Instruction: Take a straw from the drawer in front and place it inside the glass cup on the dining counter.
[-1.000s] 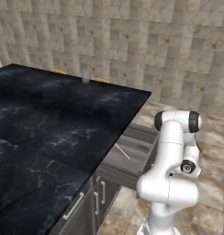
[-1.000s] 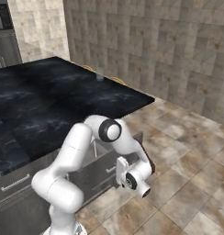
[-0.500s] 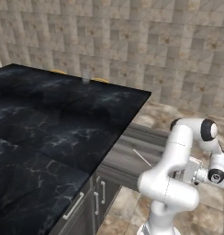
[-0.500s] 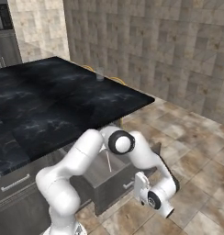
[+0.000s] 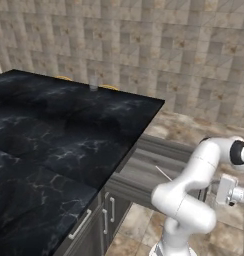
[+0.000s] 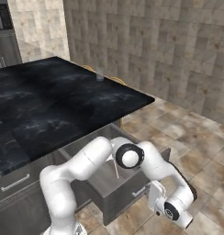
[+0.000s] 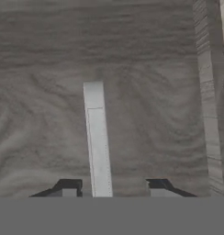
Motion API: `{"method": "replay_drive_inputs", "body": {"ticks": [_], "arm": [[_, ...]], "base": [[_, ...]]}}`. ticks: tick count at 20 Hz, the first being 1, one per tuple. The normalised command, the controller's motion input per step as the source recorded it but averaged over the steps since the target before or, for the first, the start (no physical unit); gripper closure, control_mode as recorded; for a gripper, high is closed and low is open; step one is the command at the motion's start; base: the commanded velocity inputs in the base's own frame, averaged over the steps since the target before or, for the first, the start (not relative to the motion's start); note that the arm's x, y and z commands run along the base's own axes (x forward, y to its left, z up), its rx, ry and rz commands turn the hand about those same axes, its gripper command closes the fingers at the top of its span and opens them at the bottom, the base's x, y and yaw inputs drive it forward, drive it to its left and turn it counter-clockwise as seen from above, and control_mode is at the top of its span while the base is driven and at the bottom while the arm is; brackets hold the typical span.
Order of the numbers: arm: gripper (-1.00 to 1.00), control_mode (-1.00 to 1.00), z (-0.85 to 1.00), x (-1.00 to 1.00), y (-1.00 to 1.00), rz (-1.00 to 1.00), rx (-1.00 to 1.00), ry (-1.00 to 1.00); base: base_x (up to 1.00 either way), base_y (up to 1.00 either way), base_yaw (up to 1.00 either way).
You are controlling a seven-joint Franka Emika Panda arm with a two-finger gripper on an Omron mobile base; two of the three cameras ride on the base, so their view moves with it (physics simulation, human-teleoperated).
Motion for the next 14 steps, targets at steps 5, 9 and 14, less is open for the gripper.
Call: {"method": "replay_drive_inputs", "body": {"ticks": [5, 9, 14], "arm": [[-1.00, -1.00, 0.00, -0.20, -0.54, 0.05, -0.11, 0.21], [-1.00, -1.00, 0.24, -0.44, -0.28, 0.05, -0.24, 0.17], [-1.00, -1.00, 0.93, -0.68, 0.32, 0.12, -0.37, 0.04]], "base": [[0.00, 0.00, 0.00], [0.00, 0.00, 0.00], [0.00, 0.00, 0.00]]}}
